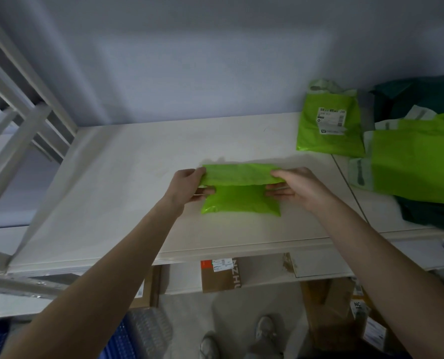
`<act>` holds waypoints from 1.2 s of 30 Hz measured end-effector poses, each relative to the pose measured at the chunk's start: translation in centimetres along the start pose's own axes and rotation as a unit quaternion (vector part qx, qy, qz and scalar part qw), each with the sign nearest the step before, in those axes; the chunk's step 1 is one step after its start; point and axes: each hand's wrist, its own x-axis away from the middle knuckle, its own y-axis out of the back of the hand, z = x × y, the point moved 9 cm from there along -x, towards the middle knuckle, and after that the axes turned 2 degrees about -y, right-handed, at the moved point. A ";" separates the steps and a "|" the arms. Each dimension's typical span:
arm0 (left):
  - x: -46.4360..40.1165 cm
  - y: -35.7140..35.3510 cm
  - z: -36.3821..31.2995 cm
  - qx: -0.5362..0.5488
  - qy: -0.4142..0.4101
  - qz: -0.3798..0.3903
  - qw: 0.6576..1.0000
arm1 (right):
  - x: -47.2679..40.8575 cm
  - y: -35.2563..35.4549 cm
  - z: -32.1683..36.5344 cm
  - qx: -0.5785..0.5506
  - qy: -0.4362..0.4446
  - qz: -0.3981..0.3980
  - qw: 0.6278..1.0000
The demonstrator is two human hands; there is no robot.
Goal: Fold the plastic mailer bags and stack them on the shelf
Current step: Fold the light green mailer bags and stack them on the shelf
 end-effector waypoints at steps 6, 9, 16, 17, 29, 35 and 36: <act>0.6 1.1 -0.5 -0.118 -0.056 -0.055 0.990 | 0.2 0.6 -1.2 0.102 0.060 -0.045 0.992; 1.0 1.5 0.0 -0.161 -0.067 -0.062 0.983 | 0.7 0.8 -1.8 0.108 0.071 -0.053 0.990; 2.0 1.4 0.4 -0.218 -0.093 -0.083 0.968 | 0.4 1.4 -2.6 0.127 0.100 -0.084 0.983; 2.1 1.4 0.6 -0.207 -0.090 -0.085 0.970 | 0.5 1.5 -2.6 0.135 0.109 -0.094 0.980; 2.6 1.4 1.3 -0.148 -0.102 -0.126 0.976 | 2.3 1.8 -2.2 0.212 0.168 -0.186 0.945; 2.8 1.0 0.5 -0.155 -0.138 -0.122 0.971 | 2.3 1.5 -2.1 0.218 0.173 -0.192 0.941; 2.9 0.8 0.1 -0.174 -0.155 -0.119 0.965 | 2.5 1.4 -2.1 0.217 0.176 -0.194 0.940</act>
